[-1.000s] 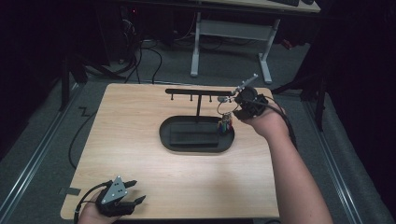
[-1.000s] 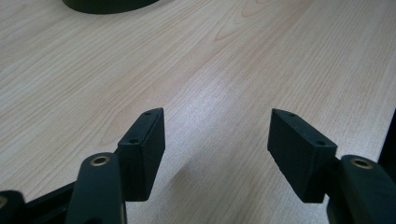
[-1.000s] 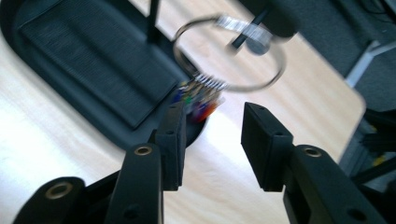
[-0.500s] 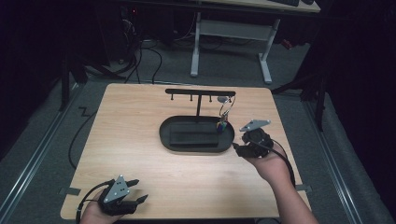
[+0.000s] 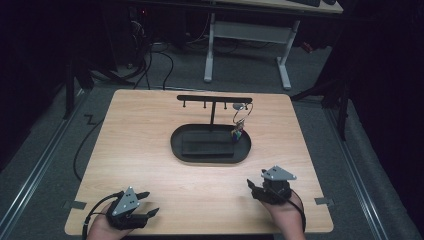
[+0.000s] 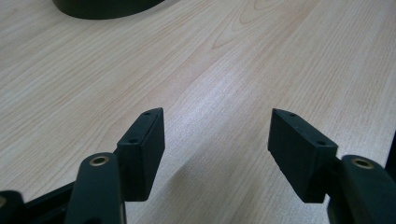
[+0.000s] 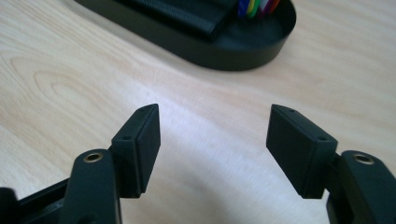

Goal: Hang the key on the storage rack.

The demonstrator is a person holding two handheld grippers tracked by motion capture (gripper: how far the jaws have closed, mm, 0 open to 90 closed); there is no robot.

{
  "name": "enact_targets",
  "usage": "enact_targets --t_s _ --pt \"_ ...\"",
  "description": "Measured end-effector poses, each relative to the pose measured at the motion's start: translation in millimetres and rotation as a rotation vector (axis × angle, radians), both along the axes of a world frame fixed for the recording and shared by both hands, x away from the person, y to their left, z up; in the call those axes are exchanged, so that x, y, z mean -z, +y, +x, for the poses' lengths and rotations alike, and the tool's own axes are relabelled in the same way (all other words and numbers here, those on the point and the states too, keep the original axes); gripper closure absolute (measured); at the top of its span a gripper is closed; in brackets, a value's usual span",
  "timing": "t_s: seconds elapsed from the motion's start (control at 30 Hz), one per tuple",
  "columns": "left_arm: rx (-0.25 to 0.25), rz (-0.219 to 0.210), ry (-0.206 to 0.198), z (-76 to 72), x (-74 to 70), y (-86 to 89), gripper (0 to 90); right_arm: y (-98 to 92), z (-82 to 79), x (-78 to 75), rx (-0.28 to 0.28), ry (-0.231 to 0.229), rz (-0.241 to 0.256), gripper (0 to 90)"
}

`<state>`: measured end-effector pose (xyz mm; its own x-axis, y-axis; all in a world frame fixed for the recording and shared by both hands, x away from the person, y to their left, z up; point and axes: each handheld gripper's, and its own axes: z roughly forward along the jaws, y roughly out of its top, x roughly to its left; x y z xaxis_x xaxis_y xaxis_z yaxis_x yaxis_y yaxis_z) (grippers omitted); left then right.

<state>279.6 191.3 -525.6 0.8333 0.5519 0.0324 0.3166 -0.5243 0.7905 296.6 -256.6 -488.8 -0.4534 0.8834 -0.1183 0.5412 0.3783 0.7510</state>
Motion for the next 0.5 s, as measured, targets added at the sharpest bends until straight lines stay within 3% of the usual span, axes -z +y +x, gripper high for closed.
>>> enact_targets --t_s 0.1,0.13,0.23,0.37,0.5 --pt "0.001 0.000 0.004 -0.6 0.5 -0.5 37.2 -2.7 -14.6 17.0 0.011 -0.041 0.017 34.7" --pt "0.001 -0.002 0.005 -0.8 0.4 -0.8 37.3 -5.0 -16.8 15.9 0.001 -0.021 0.032 33.2" --pt "0.000 -0.010 0.014 -0.7 0.2 -1.8 37.4 -14.6 -23.1 10.0 0.004 -0.069 0.014 31.7" --pt "-0.015 -0.045 0.042 1.6 -1.6 -2.3 39.7 -24.6 -23.8 17.2 0.028 -0.066 0.054 31.9" --pt "-0.023 -0.045 0.039 0.2 -2.8 -2.7 40.0 -27.5 -23.3 15.8 0.035 -0.076 0.085 31.8"
